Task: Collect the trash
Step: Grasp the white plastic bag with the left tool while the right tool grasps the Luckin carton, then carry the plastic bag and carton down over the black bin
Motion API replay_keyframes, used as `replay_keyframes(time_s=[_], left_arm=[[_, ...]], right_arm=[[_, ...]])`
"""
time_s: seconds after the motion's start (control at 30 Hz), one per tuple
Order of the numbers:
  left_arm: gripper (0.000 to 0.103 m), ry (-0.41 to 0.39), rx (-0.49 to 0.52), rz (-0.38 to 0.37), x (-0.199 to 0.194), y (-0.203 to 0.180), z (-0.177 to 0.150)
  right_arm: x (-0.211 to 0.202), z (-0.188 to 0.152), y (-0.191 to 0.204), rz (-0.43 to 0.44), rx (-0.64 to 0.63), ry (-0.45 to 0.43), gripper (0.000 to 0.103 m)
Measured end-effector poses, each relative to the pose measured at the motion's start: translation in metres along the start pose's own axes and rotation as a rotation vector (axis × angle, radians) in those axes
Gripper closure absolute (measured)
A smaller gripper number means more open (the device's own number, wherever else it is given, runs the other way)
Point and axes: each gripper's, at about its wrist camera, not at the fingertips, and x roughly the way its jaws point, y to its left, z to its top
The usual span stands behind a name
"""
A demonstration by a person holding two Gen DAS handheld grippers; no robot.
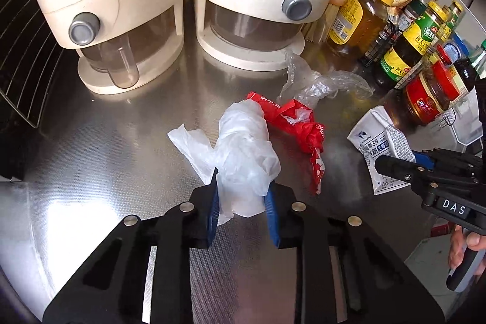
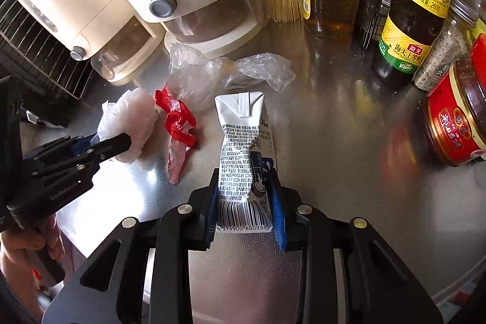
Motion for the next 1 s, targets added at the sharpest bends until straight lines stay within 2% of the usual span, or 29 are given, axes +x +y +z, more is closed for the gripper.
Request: replay_keyframes(time_s=[0.2,0.4,0.43,0.5,0.6,0.77,1.0], left_arm=[[0.079,-0.049,0.007,0.027,-0.033,-0.008,-0.022],[0.079,-0.086,-0.003,0.043,-0.062,-0.014,-0.055],[0.079,-0.084,-0.010,0.037,-0.067,-0.014,-0.061],[0.079,-0.092,-0.006,0.035,-0.077,-0.018,-0.074],[0.079,-0.084,0.004,0.044,-0.086,-0.022,-0.091],[0.079,-0.117,-0.007,0.046,-0.108,-0.026,-0.107],[0.079,-0.119,-0.007,0.051,-0.120,-0.032,-0.124]], right_arm=[[-0.018,-0.007,0.012,-0.003,-0.046,-0.027,0.073],[-0.037,-0.030,0.025,-0.006,-0.086,-0.088,0.075],[-0.041,-0.036,0.026,-0.008,-0.090,-0.091,0.092],[-0.046,-0.048,0.031,-0.008,-0.112,-0.086,0.095],[-0.043,-0.065,0.034,-0.037,-0.140,-0.068,0.096],[-0.045,-0.078,0.036,-0.020,-0.138,-0.078,0.097],[-0.059,-0.094,0.041,-0.008,-0.155,-0.089,0.097]])
